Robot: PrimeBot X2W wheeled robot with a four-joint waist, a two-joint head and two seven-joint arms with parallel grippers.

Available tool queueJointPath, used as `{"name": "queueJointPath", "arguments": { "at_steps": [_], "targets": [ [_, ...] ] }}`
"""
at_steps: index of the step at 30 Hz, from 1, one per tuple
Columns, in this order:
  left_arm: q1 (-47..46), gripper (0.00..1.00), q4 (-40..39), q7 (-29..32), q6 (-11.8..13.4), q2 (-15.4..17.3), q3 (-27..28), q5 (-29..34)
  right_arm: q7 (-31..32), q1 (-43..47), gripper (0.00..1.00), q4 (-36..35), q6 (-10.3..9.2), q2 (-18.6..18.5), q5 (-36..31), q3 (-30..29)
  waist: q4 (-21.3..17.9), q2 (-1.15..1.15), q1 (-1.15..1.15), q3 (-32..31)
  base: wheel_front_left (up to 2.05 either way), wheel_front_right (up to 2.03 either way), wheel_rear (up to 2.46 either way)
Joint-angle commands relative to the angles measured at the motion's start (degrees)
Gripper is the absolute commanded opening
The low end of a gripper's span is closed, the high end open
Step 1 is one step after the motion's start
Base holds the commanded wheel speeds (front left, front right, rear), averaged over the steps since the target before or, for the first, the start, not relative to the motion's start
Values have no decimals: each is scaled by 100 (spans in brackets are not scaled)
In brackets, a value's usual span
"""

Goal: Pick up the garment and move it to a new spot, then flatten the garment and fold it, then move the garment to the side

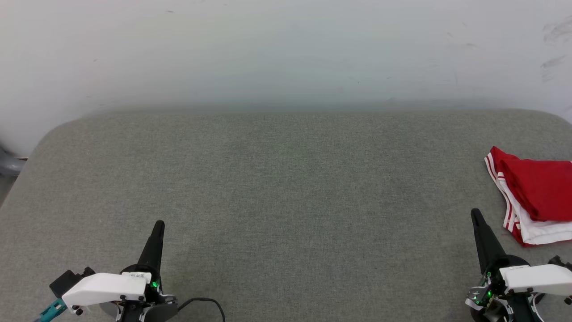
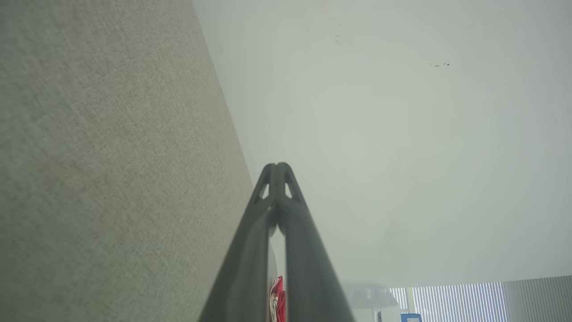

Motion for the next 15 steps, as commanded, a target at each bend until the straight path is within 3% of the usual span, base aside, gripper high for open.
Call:
{"name": "queueJointPath", "arguments": {
  "at_steps": [1,15],
  "targets": [
    [-128,0,2,48,-38,-3,23,-138,43,-112,0,8,-1,-3,142,-12,-2,0,0,6,0,0,0],
    [-225,0,65,194,-88,-20,107,-746,194,-202,0,68,-2,2,708,-39,-20,0,0,48,0,0,0]
  ]
}}
